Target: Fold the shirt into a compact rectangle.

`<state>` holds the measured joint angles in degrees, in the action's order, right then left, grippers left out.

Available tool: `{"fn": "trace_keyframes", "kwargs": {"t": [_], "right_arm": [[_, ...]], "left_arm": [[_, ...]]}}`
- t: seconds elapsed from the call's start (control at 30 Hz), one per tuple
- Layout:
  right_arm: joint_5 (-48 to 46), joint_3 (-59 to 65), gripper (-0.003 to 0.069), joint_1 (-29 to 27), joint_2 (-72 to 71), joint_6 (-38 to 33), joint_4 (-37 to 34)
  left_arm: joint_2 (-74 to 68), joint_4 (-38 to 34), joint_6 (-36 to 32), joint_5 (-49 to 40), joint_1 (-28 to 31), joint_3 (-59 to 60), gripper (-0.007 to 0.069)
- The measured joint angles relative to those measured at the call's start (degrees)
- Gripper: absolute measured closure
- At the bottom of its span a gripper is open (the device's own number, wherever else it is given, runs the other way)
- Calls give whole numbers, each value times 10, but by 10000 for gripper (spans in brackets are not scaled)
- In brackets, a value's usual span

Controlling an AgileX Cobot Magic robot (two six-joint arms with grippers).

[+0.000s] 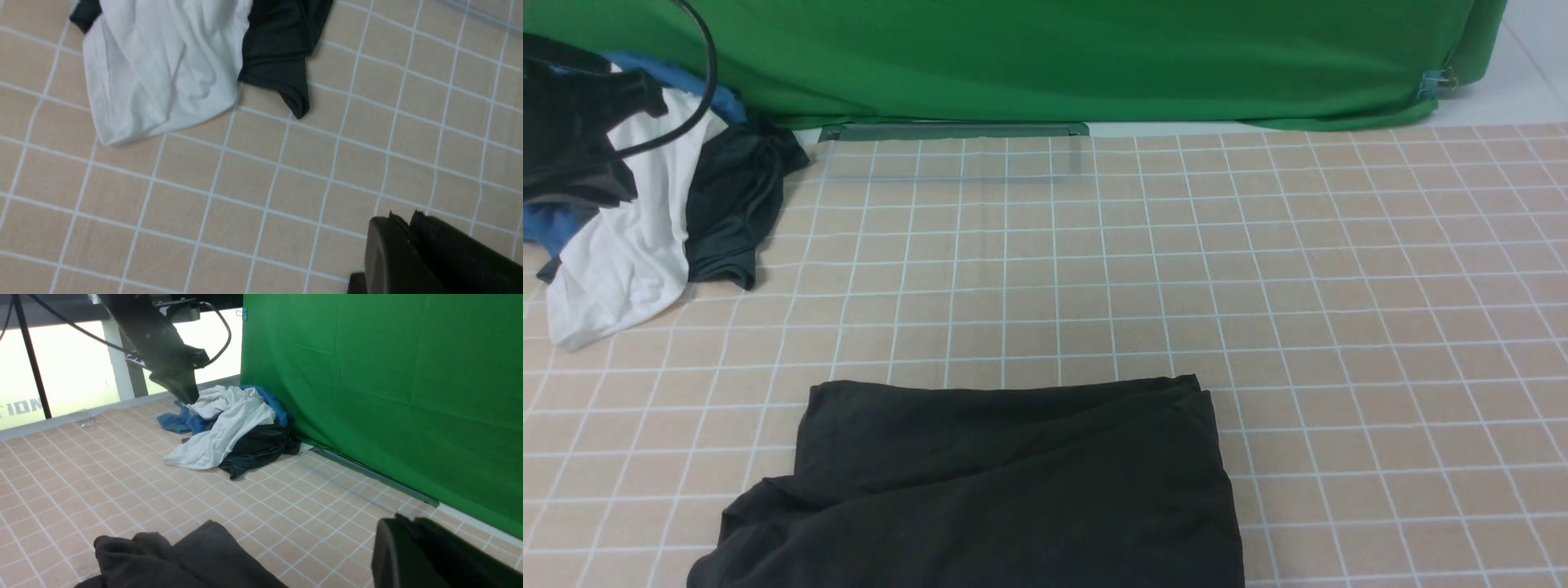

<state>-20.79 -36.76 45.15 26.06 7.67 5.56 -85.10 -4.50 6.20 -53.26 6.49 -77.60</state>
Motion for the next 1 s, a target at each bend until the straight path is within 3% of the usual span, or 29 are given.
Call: {"fn": "trace_keyframes", "kwargs": {"t": [0.57, 0.8, 1.0], "right_arm": [[19, 13, 560, -16, -4, 1, 5], [142, 157, 533, -202, -79, 1, 6], [153, 299, 519, -352, -193, 1, 7]], "left_arm": [[20, -20, -5, -68, 0, 0, 590], [20, -18, -28, 1, 0, 0, 590], [20, -16, -33, 26, 0, 0, 590]]}}
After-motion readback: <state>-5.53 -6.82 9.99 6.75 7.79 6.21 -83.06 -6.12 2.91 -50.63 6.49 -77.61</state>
